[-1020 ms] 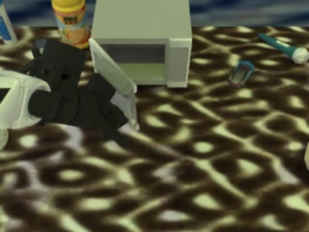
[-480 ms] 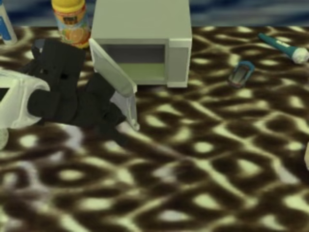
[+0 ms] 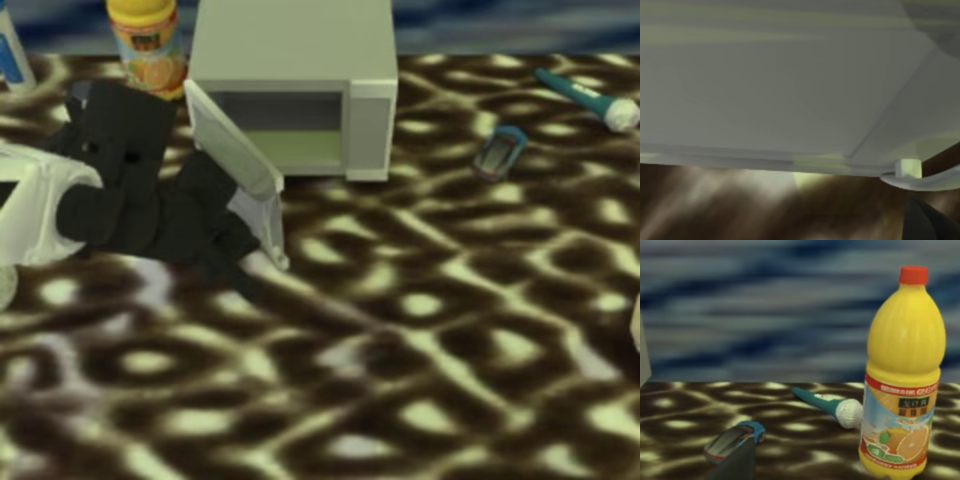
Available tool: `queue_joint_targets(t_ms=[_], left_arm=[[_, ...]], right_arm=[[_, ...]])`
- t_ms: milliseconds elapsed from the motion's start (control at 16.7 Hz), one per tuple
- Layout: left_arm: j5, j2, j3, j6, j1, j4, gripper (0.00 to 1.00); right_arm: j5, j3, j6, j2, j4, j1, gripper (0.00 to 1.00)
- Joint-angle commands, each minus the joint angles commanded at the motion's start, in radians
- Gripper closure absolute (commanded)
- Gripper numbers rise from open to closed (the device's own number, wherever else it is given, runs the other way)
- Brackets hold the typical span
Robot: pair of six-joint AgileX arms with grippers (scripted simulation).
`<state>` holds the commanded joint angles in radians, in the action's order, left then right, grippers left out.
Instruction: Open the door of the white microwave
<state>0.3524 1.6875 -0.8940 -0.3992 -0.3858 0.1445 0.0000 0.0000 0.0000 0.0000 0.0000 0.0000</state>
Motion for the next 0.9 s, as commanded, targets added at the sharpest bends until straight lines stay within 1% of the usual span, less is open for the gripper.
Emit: queue_joint_targets(t_ms=[900], left_arm=[[0.008, -0.001, 0.000, -0.012, 0.005, 0.005, 1.00]], right_arm=[[0.000, 0.000, 0.000, 0.000, 0.000, 0.000, 0.00]])
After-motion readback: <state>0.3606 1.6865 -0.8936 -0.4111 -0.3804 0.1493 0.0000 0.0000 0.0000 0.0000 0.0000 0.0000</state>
